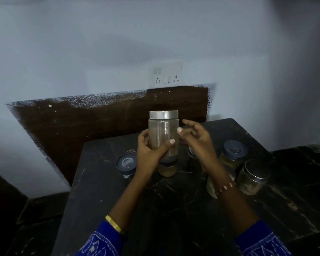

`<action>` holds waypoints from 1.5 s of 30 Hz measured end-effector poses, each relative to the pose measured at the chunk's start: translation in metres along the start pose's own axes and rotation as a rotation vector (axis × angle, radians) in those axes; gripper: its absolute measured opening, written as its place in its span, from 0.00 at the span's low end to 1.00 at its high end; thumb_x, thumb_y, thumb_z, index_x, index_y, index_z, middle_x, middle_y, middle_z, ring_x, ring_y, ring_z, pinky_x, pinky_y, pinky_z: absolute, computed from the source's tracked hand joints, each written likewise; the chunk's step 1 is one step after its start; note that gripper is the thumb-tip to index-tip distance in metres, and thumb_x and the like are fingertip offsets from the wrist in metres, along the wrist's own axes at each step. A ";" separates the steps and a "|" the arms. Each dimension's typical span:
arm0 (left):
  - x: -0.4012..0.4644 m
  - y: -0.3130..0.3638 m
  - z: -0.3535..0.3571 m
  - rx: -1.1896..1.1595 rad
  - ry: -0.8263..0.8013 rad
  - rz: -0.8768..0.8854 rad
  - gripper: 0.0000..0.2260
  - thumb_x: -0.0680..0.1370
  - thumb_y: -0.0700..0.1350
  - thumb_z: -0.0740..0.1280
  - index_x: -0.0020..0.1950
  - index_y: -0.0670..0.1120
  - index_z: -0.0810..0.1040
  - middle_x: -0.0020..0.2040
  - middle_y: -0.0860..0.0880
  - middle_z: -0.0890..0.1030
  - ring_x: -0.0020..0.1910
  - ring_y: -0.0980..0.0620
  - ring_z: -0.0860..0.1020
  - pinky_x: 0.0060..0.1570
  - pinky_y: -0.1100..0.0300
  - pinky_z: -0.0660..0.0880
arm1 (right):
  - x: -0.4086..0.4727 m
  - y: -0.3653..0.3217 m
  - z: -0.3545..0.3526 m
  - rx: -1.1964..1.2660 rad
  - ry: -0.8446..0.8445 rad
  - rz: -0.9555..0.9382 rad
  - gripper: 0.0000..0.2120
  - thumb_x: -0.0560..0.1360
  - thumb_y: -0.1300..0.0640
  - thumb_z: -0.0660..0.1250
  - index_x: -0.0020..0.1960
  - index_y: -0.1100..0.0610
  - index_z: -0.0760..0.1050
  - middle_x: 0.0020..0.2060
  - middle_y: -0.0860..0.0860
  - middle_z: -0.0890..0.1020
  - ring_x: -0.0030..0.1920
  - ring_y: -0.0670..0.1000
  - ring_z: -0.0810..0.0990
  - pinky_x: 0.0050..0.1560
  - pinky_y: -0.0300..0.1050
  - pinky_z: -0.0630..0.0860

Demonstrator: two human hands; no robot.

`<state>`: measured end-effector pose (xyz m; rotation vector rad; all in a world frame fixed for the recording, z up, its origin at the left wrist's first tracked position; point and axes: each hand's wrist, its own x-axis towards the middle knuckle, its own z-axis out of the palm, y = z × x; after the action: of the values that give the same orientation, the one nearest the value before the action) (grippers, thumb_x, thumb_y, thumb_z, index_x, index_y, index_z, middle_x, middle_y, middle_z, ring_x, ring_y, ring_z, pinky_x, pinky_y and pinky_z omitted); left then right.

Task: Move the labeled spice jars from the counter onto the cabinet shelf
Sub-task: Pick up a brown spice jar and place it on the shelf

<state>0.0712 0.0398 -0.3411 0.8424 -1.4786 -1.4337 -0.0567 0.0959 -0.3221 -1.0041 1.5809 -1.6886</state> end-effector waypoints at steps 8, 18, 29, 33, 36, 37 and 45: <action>0.005 -0.001 -0.005 0.171 -0.118 0.206 0.27 0.73 0.32 0.67 0.67 0.53 0.66 0.59 0.56 0.75 0.55 0.66 0.76 0.57 0.66 0.75 | 0.008 0.004 0.006 0.246 0.034 0.111 0.16 0.77 0.55 0.63 0.62 0.60 0.71 0.54 0.55 0.81 0.57 0.56 0.80 0.55 0.50 0.78; 0.007 0.008 -0.003 0.030 -0.262 0.006 0.32 0.68 0.54 0.70 0.70 0.47 0.67 0.62 0.50 0.77 0.60 0.55 0.77 0.54 0.65 0.77 | 0.019 0.001 0.017 0.521 -0.010 0.173 0.25 0.78 0.42 0.51 0.64 0.58 0.72 0.59 0.62 0.78 0.60 0.60 0.78 0.56 0.54 0.76; 0.017 0.020 -0.003 0.102 -0.076 0.174 0.31 0.66 0.46 0.74 0.67 0.46 0.69 0.56 0.53 0.78 0.52 0.65 0.78 0.47 0.70 0.78 | 0.032 -0.007 0.028 0.388 0.084 0.134 0.20 0.80 0.47 0.54 0.61 0.59 0.73 0.57 0.61 0.79 0.58 0.59 0.79 0.61 0.58 0.75; 0.025 0.028 -0.004 0.102 -0.016 0.190 0.40 0.61 0.55 0.73 0.70 0.45 0.66 0.63 0.47 0.77 0.60 0.52 0.77 0.56 0.55 0.79 | 0.034 -0.012 0.030 0.395 -0.025 0.065 0.16 0.80 0.52 0.56 0.61 0.59 0.73 0.52 0.56 0.81 0.53 0.53 0.80 0.56 0.54 0.76; 0.029 0.035 -0.003 0.112 -0.008 0.206 0.39 0.63 0.51 0.74 0.71 0.44 0.65 0.65 0.46 0.76 0.63 0.51 0.76 0.58 0.53 0.78 | 0.037 -0.020 0.029 0.386 -0.064 0.023 0.16 0.80 0.54 0.56 0.63 0.60 0.72 0.49 0.53 0.81 0.50 0.50 0.80 0.55 0.52 0.77; 0.031 0.037 -0.003 0.120 -0.008 0.220 0.38 0.64 0.49 0.74 0.72 0.44 0.64 0.65 0.46 0.75 0.63 0.52 0.75 0.58 0.55 0.77 | 0.038 -0.023 0.029 0.379 -0.074 0.010 0.16 0.80 0.54 0.56 0.63 0.60 0.71 0.50 0.53 0.81 0.50 0.49 0.80 0.54 0.51 0.77; 0.070 0.099 -0.006 0.191 -0.026 0.430 0.27 0.69 0.41 0.74 0.65 0.47 0.69 0.58 0.54 0.78 0.56 0.60 0.77 0.47 0.73 0.76 | 0.070 -0.083 0.035 0.385 -0.114 -0.145 0.19 0.79 0.55 0.60 0.67 0.59 0.68 0.55 0.55 0.81 0.55 0.51 0.80 0.55 0.50 0.78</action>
<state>0.0611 -0.0169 -0.2341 0.5718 -1.7124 -0.9990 -0.0585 0.0268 -0.2319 -1.0091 1.0761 -1.9034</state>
